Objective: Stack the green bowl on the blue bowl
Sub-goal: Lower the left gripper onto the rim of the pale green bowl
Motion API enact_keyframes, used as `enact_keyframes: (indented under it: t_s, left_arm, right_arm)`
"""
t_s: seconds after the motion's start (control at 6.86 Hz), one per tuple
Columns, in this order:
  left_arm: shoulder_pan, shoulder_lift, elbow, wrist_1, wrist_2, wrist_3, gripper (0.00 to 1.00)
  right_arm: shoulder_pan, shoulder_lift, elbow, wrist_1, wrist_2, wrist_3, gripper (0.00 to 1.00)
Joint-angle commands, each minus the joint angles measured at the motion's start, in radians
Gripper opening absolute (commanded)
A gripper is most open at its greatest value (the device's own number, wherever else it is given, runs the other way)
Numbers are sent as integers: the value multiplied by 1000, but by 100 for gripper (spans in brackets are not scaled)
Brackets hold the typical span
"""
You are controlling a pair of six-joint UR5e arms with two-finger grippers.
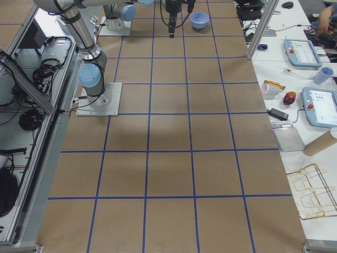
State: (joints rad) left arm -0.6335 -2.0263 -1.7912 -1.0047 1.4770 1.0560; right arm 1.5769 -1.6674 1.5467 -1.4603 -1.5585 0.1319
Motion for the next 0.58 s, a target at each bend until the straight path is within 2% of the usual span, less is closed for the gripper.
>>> enact_keyframes:
  t_s: [0.0,0.44]
  left_arm:
    - [0,0,0,-2,0,1,0]
    - [2,3,1,-21,0,-2,0]
  right_arm:
    - [0,0,1,0,0,0,100]
    - [0,0,1,2,0,0,100]
